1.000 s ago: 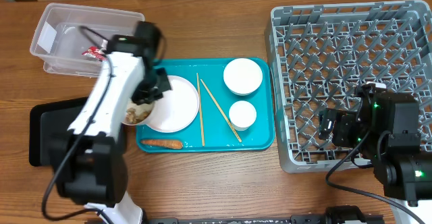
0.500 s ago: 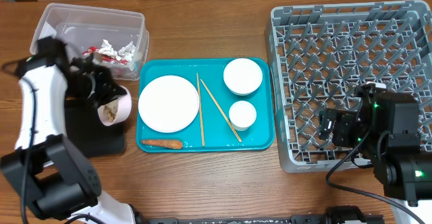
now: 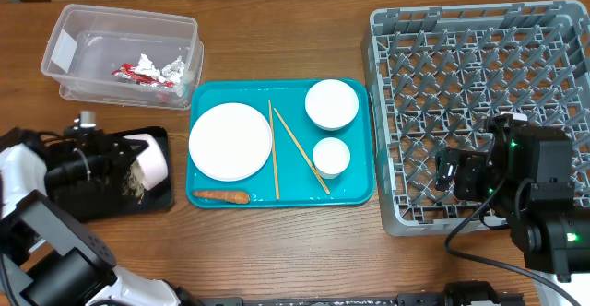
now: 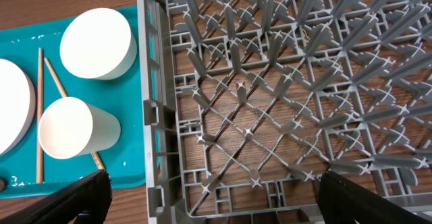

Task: Sort waste into correct bins and load items into the dishwasher
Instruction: 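Tip the pink bowl over the black tray to pour out the rice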

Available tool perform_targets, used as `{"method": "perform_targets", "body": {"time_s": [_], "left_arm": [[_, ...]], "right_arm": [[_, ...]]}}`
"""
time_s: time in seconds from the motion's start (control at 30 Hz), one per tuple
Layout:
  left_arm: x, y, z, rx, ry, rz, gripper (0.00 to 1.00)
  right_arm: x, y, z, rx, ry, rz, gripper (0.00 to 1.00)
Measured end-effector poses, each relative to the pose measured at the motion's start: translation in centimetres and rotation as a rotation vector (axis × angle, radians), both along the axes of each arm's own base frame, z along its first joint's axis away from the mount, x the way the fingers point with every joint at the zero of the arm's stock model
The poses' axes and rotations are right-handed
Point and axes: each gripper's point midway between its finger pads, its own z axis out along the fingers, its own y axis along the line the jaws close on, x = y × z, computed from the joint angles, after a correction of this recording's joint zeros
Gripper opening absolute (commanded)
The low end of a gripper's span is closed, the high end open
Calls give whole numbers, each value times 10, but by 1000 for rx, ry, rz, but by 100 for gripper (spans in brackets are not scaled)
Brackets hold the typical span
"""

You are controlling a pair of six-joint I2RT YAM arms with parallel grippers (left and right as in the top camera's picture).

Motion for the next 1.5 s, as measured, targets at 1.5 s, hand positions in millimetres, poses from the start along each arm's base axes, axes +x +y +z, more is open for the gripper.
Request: {"method": "perform_targets", "body": {"time_s": [1.5], "left_arm": [[5, 33, 68, -435, -142, 275, 4]], "right_arm": [[-1, 0, -1, 0, 6, 1, 100]]}}
